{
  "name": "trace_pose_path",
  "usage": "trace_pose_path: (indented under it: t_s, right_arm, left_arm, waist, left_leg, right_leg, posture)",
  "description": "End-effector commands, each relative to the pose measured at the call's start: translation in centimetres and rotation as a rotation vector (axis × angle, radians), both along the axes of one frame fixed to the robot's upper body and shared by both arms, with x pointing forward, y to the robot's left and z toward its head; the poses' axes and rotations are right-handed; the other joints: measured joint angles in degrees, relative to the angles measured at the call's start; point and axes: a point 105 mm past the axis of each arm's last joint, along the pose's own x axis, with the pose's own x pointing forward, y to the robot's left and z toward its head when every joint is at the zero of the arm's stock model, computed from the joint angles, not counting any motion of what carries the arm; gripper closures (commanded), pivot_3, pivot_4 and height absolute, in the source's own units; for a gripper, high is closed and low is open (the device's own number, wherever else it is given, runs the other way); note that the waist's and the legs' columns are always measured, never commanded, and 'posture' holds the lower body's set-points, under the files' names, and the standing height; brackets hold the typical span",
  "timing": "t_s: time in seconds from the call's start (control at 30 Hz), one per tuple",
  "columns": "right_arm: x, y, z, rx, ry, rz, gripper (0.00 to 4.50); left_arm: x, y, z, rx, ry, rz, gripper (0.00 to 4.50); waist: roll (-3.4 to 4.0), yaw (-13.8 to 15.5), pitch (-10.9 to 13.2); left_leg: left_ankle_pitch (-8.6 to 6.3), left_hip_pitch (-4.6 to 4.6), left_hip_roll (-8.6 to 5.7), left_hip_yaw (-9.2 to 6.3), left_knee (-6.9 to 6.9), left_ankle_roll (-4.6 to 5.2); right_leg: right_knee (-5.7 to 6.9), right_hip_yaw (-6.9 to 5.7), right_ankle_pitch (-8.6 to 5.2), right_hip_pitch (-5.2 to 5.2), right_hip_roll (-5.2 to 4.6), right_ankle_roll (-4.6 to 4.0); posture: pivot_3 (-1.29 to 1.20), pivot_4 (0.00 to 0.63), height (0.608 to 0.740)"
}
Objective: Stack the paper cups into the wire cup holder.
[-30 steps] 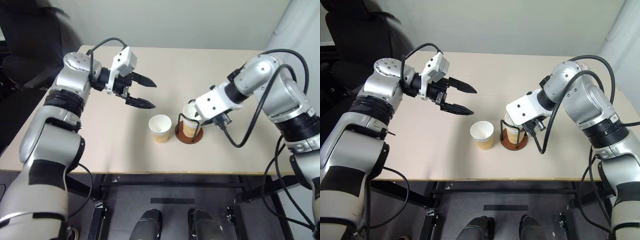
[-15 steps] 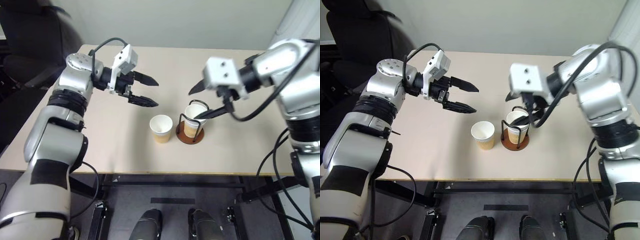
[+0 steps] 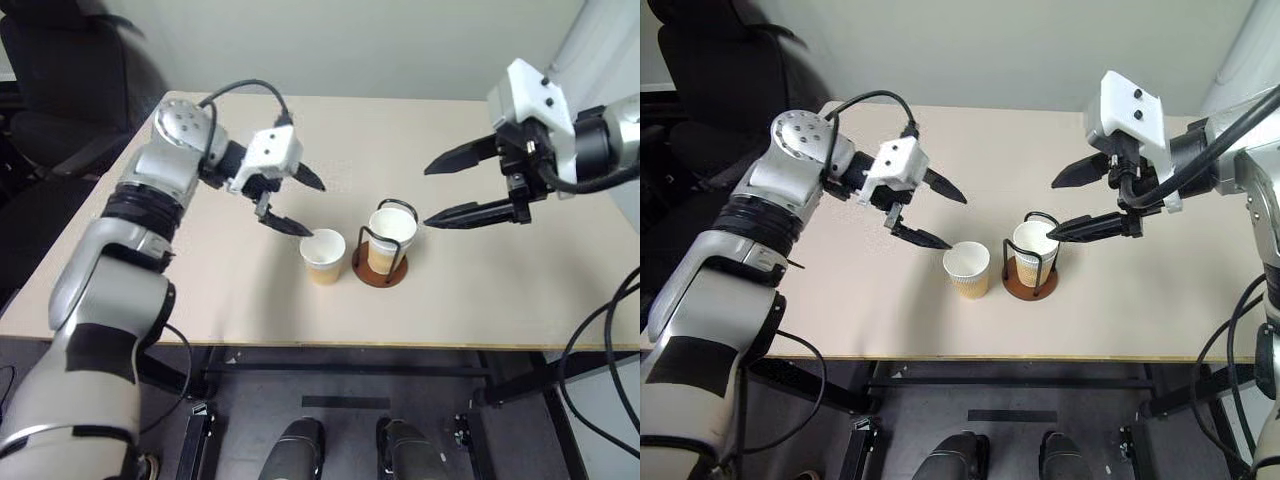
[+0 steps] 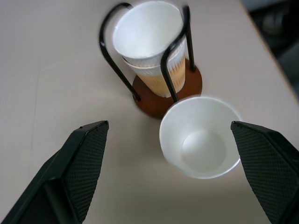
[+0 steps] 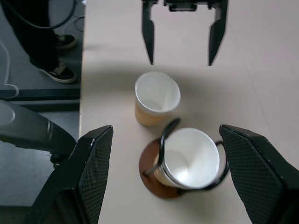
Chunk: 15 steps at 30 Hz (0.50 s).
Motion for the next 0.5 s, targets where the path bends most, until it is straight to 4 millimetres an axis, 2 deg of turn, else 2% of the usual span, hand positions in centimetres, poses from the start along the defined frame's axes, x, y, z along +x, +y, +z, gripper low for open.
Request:
trace_pose_path:
  t_s: [0.03, 0.5]
  right_arm:
    - [-0.5, -0.6, 1.0, 0.007, -0.052, -0.008, 0.84]
    - [-0.8, -1.8, 0.8, -0.009, -0.027, -0.051, 0.84]
  left_arm:
    - [0.5, -0.6, 1.2, 0.105, -0.133, -0.028, 0.0]
    - [2.8, -3.5, -0.2, 0.199, -0.251, 0.009, 0.0]
  waist:
    - [0.0, 0.1, 0.0]
    - [0.01, 0.3, 0.0]
  left_leg:
    - [0.01, -0.01, 0.04, -0.06, 0.03, 0.01]
    - [0.01, -0.07, -0.01, 0.08, -0.01, 0.12]
  right_leg:
    - [0.01, 0.05, 0.01, 0.0, -0.06, 0.01]
    - [-0.07, 0.03, 0.19, -0.04, -0.07, 0.26]
  posture:
    - [0.0, 0.15, 0.74]
    - [0.0, 0.15, 0.74]
